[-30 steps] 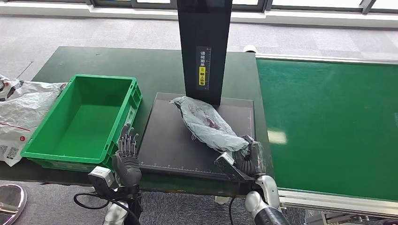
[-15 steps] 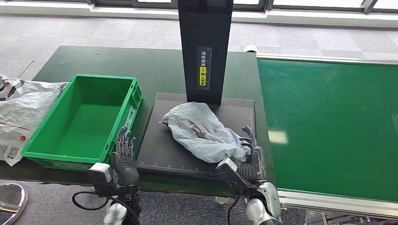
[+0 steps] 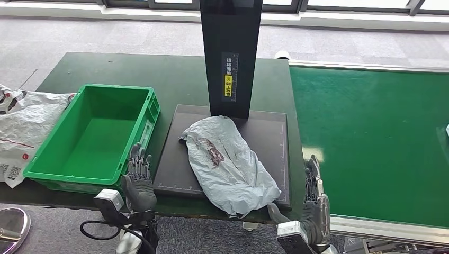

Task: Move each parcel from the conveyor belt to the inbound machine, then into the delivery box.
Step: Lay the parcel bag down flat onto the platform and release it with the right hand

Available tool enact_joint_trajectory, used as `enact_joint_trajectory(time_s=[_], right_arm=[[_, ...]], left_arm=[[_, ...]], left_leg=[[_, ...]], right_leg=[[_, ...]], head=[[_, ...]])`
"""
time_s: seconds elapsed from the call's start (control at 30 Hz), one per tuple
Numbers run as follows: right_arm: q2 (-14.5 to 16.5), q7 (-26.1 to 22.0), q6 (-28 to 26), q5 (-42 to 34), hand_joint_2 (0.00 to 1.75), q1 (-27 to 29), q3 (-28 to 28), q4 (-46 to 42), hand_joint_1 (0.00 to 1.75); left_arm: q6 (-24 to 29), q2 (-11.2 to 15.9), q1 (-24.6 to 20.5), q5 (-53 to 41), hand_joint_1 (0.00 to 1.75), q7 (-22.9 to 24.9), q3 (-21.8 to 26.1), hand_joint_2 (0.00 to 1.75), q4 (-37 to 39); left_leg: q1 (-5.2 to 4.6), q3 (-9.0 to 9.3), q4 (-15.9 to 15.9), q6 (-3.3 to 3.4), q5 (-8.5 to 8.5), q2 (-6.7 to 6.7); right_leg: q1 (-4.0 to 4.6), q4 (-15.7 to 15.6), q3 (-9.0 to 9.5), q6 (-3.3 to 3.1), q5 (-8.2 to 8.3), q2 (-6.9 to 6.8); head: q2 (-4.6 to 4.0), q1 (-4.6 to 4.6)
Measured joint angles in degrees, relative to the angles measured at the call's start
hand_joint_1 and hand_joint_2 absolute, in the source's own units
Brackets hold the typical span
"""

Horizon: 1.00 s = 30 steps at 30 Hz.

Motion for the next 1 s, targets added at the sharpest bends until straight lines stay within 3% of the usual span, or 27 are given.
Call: enact_joint_trajectory(time_s=[0.3,0.37,0.47,0.6,0.73,0.93,1.0], right_arm=[[0.0,-0.2,0.2,1.6,1.75,1.7,-1.3,-3.6,0.0],[0.0,-0.4,0.2,1.7,1.75,2.1,-1.5,-4.2,0.0],[0.0,-1.1,0.7,1.4,1.75,2.7,-1.7,-5.4,0.0],[0.4,-1.8,2.0,1.4,1.75,2.6,-1.7,-6.2,0.0],[0.6,-2.5,2.8,0.8,1.75,1.9,-1.7,-6.4,0.0],[0.7,-3.4,3.5,0.5,1.75,1.7,-1.7,-6.6,0.0],[0.8,-3.5,3.7,0.5,1.75,1.5,-1.7,-6.6,0.0]], left_arm=[[-1.9,0.1,-0.5,-2.4,0.0,-0.4,-0.1,0.0,0.3],[-1.4,0.4,-1.3,-7.5,0.0,0.5,-0.6,0.0,1.0],[3.7,1.0,-3.6,-24.3,0.0,4.1,-3.1,0.0,3.7],[11.7,1.3,-7.6,-45.3,0.0,9.7,-8.5,1.75,8.4],[15.4,1.2,-11.1,-54.7,0.0,13.5,-12.0,1.75,12.3],[15.9,1.0,-14.4,-63.5,0.0,17.7,-15.7,1.75,16.9],[15.8,0.9,-15.1,-65.6,0.0,18.7,-16.8,0.87,18.3]], left_leg=[[0.0,0.03,0.0,-0.01,0.0,0.03],[0.0,0.03,0.0,0.0,0.0,0.02],[-0.01,0.04,0.0,0.0,0.01,0.01],[-0.01,0.05,0.0,0.01,0.02,0.03],[-0.01,0.07,0.0,0.02,0.04,0.04],[-0.01,0.06,0.0,0.02,0.05,0.03],[-0.01,0.06,0.0,0.02,0.05,0.04]], right_leg=[[0.0,0.0,-0.02,0.0,0.0,0.04],[-0.01,0.0,-0.02,0.0,0.0,0.03],[-0.02,0.0,0.0,0.01,0.01,0.02],[-0.02,0.0,0.04,0.04,0.07,0.03],[-0.02,0.0,0.04,0.05,0.1,0.05],[-0.01,0.0,0.03,0.05,0.1,0.05],[-0.01,0.0,0.02,0.04,0.09,0.06]], head=[[0.0,-0.01],[0.0,-0.02],[0.0,-0.01],[0.0,0.0],[0.0,0.0],[0.0,0.0],[0.0,0.0]])
